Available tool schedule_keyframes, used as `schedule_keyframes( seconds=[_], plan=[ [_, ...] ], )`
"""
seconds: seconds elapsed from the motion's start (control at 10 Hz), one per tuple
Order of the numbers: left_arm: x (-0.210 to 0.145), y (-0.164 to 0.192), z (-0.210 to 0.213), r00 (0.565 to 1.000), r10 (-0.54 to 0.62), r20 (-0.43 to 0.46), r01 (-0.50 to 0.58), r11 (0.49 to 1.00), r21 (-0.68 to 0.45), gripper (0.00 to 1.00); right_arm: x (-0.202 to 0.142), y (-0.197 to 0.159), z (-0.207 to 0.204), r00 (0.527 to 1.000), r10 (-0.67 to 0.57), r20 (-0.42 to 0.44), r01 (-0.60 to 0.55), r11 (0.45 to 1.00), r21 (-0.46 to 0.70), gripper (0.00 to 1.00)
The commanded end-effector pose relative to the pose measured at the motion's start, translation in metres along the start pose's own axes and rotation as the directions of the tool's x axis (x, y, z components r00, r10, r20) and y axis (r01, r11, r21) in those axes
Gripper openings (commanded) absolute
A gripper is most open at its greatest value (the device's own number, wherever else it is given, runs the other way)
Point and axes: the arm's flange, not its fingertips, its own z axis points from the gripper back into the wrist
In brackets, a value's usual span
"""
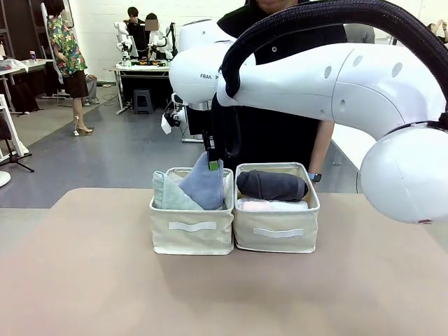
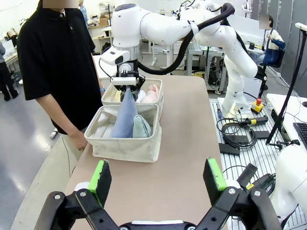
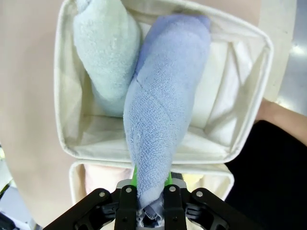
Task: Sort the towels based on their folding style.
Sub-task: Pick up another triangle-folded towel from the table and place it in the left Fabric basket.
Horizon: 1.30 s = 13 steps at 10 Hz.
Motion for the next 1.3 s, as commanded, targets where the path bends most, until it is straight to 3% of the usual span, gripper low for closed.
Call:
schedule_keyframes(
  seconds=[0.0,0.7,1.2],
  plan=[
    [-0.001,-0.003,0.0,1.0,-0.003,-0.01,0.003,1.0,0.01,1.0,-0.011,0.007,0.0,0.999,-0.01,-0.042,0.011,0.999,0.033,0.17],
    [-0.001,-0.003,0.0,1.0,-0.003,-0.01,0.003,1.0,0.01,1.0,0.008,-0.007,-0.04,0.999,0.052,0.004,-0.052,0.998,0.047,0.17],
    [-0.001,-0.003,0.0,1.0,-0.003,-0.01,0.003,1.0,0.01,1.0,0.021,-0.009,-0.064,0.997,0.077,-0.017,-0.075,0.992,0.1,0.17]
  ],
)
